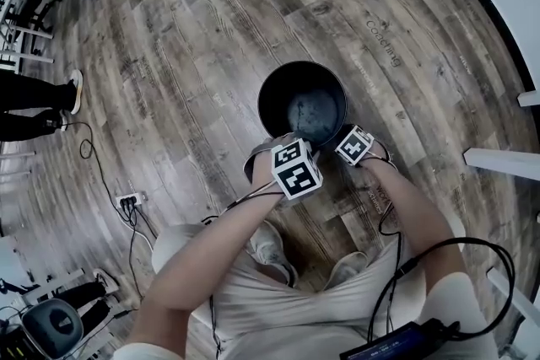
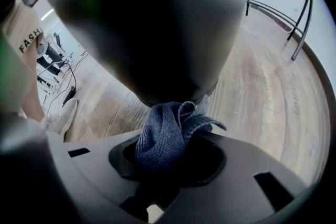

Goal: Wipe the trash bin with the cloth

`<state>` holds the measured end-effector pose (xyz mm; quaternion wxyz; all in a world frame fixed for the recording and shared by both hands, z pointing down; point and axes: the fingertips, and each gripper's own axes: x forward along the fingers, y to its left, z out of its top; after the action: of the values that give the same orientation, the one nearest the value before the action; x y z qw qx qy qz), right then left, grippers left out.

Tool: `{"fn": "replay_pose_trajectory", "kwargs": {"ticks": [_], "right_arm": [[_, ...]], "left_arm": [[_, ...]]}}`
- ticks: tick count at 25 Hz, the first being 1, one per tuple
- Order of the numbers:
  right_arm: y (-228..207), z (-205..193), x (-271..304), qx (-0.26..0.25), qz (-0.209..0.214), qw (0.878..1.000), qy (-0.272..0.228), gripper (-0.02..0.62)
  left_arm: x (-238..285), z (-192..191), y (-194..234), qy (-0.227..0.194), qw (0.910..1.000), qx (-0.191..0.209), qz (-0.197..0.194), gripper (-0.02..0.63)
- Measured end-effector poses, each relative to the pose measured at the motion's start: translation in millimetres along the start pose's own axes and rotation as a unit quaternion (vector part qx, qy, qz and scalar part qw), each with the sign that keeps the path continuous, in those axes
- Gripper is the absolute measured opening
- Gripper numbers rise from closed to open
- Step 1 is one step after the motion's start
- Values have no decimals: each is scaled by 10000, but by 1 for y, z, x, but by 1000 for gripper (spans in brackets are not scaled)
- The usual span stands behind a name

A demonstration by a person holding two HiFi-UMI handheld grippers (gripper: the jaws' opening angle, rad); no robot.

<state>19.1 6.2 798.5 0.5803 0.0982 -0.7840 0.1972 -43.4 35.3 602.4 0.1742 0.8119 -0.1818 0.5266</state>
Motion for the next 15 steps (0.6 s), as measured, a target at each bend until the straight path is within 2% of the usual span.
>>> {"fn": "replay_pose_trajectory", "kwargs": {"ticks": [2, 5, 10, 15], "right_arm": [[0, 2, -20, 207, 192, 9996, 76, 110], [4, 14, -59, 256, 341, 9990, -111, 110], [19, 23, -131, -37, 104, 9993, -366, 110], [28, 37, -174, 229, -13, 9969, -759, 110]], "left_arm": [[0, 0, 2, 36, 10000, 22, 32, 37], [0, 1, 4, 81, 10000, -16, 22, 37], [-1, 1, 5, 60, 9999, -62, 117, 37], [1, 9, 4, 14, 9995, -285, 167, 37]]}}
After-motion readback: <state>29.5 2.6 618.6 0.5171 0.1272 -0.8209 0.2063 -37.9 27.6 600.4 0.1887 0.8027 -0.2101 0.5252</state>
